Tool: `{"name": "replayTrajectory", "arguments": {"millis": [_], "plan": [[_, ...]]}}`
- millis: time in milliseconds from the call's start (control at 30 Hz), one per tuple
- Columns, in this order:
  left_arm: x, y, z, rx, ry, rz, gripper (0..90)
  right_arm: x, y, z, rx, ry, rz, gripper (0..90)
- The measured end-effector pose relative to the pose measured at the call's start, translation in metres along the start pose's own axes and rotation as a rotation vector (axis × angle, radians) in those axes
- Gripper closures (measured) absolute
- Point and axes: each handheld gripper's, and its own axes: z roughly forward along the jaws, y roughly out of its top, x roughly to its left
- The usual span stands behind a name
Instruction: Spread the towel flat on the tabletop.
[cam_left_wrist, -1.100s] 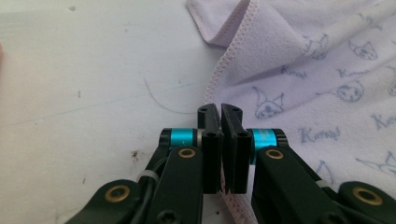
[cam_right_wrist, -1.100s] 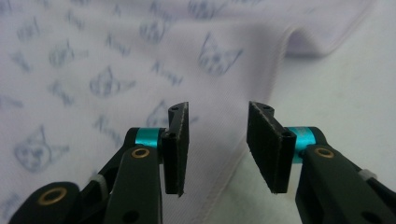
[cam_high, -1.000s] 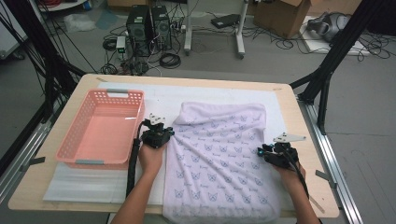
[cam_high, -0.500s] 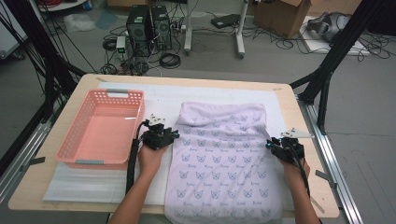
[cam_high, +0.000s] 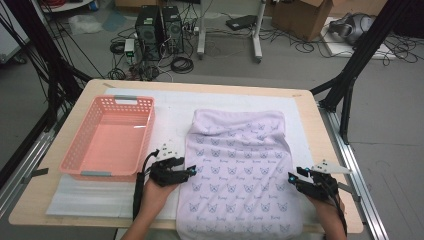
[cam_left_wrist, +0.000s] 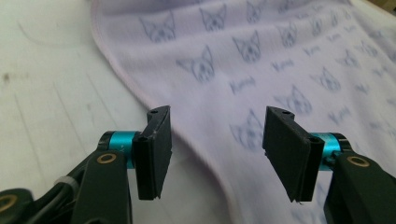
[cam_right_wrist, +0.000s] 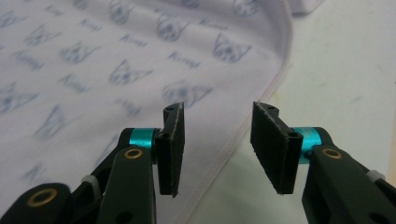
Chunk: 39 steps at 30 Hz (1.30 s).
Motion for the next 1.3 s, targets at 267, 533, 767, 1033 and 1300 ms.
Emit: {"name": "replayTrajectory", "arguments": {"millis": [267,533,767,1033,1300], "plan": [[-0.02,-0.023,-0.022,0.026,-0.003,-0.05,42.8,0.018,-0.025,-0.025,0.041,0.031,-0.043,52.6],[-0.04,-0.033,-0.028,0.033,0.057,0.006,62.0,0.023,-0.036,-0.032,0.039,0.042,-0.035,61.9],[-0.039,-0.04,-0.035,0.02,0.048,-0.024,87.1,0.023,-0.037,-0.036,0.048,0.082,-0.022,87.5],[-0.041,-0.057,-0.059,0.015,0.02,-0.035,87.2,0.028,-0.05,-0.054,0.055,0.106,-0.018,87.7],[-0.052,-0.074,-0.078,0.019,-0.001,-0.02,87.2,0.042,-0.064,-0.072,0.063,0.127,-0.05,87.7]]}}
